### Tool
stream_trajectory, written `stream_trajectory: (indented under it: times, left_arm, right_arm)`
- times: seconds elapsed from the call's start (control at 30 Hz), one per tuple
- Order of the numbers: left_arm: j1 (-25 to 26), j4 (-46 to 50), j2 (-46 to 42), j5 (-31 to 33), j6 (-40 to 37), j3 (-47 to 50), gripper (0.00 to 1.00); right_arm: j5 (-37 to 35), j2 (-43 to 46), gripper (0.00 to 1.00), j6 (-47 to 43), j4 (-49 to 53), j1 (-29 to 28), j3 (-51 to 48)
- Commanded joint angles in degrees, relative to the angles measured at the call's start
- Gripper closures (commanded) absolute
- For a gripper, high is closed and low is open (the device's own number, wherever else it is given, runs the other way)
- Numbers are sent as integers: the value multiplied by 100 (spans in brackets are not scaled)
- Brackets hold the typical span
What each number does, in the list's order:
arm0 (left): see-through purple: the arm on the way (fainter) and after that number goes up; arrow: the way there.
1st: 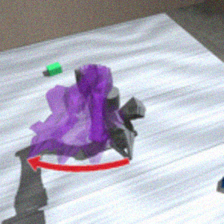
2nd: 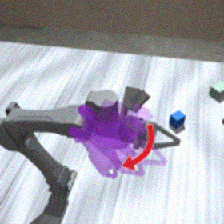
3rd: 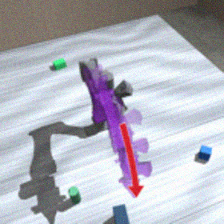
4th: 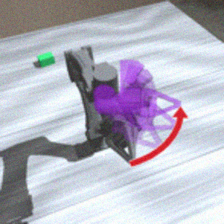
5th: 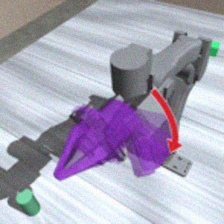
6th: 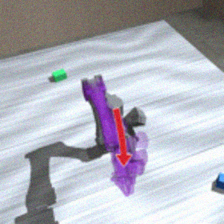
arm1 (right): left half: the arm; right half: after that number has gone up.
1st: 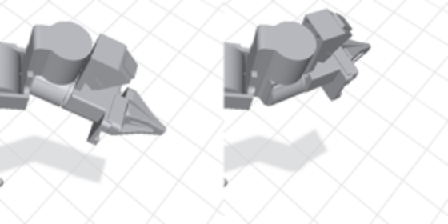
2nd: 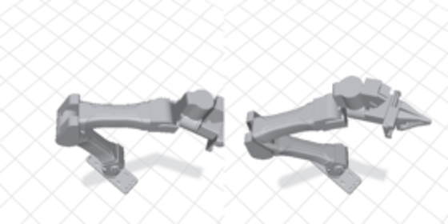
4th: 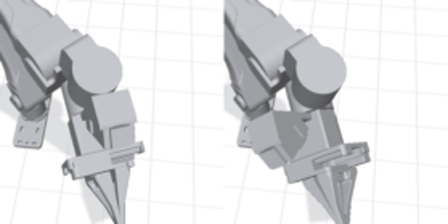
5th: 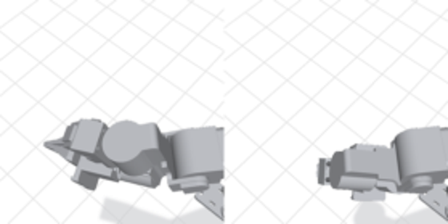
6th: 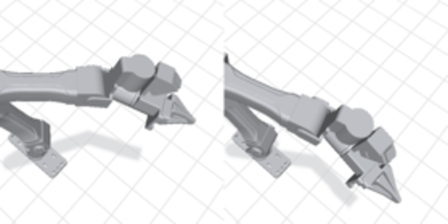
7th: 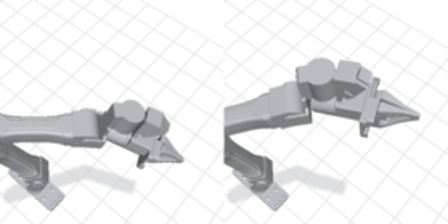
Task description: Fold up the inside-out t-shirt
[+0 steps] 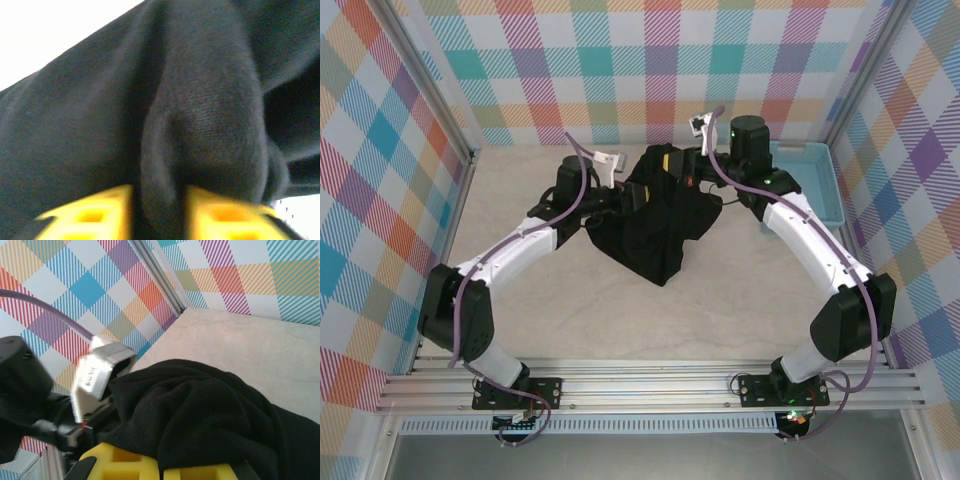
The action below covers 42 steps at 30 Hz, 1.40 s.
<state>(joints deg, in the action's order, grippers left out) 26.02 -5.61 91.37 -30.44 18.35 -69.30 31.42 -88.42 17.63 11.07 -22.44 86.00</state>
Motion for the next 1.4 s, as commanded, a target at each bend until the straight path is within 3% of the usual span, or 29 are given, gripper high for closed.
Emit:
stream_trajectory:
  times: [0.0,0.1,0.4,0.5,0.53,0.7,0.8,0.97,1.07,1.2,1.3,1.37]
  left_arm:
    - [-65,43,127,-19,-95,-10,93]
    - [-89,51,52,433,-88,368,99]
    - [-211,632,220,2141,375,793,100]
    - [-220,751,272,2261,358,872,99]
    - [-238,760,229,2234,333,918,95]
    - [-269,391,-847,2141,298,1281,55]
    - [-249,166,-1566,1986,237,1298,37]
    - [45,16,-1965,1222,-63,874,24]
    - [291,264,-1742,1151,-522,376,16]
    - [491,729,-1048,725,-853,-430,16]
    - [560,988,-624,608,-921,-794,29]
    - [562,884,-493,486,-850,-813,46]
  right_arm:
    - [32,463,100,234,-232,140,540]
    - [33,610,100,643,-415,363,700]
    - [695,624,100,1294,-985,512,1026]
    - [930,626,100,1320,-1185,520,963]
    - [920,618,100,1274,-1129,518,971]
    - [197,404,100,665,242,401,1196]
    - [261,241,100,702,455,267,1082]
    - [339,9,100,743,728,68,1044]
    - [492,-76,100,807,774,-1,1034]
    - [796,-165,100,945,764,-67,1050]
    - [883,-183,100,997,799,-77,1094]
    - [929,-201,100,1010,814,-74,1110]
